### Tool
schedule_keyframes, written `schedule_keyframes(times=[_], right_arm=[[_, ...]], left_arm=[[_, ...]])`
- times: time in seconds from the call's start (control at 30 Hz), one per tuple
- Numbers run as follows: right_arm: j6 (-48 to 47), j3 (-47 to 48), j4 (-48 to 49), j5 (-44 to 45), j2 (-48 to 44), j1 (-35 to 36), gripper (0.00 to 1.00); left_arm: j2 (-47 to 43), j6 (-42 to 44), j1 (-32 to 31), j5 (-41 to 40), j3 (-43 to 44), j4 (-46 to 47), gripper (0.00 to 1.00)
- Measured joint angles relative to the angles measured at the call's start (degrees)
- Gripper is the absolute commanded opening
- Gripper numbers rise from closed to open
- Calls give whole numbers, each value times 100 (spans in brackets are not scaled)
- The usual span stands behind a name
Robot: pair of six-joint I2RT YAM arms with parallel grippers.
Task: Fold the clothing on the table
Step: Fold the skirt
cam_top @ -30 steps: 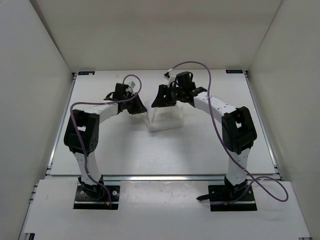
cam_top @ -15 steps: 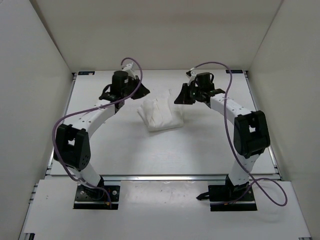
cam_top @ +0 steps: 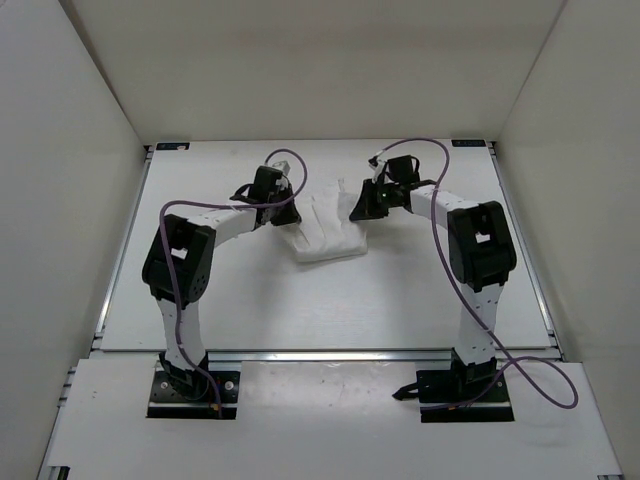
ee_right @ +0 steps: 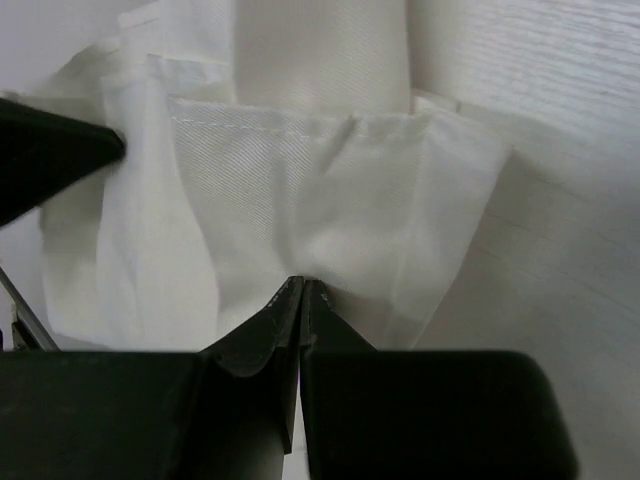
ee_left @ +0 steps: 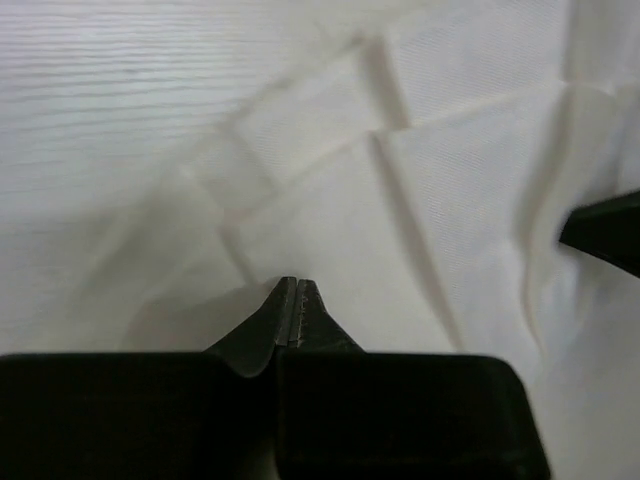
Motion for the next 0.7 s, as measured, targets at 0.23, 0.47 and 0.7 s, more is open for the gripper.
schedule_keyframes(times=[0.23, 0.47, 0.7], right_arm=[[-72, 245, -136, -151, 328, -295, 0], [140, 1364, -315, -962, 326, -531, 58], [-323, 1860, -964, 236, -1180, -498, 93]], left_arm=[[323, 146, 619, -17, 417, -337, 1], [326, 686, 713, 15, 1851, -1327, 95], [-229, 1349, 669, -708, 3222, -2468, 99]])
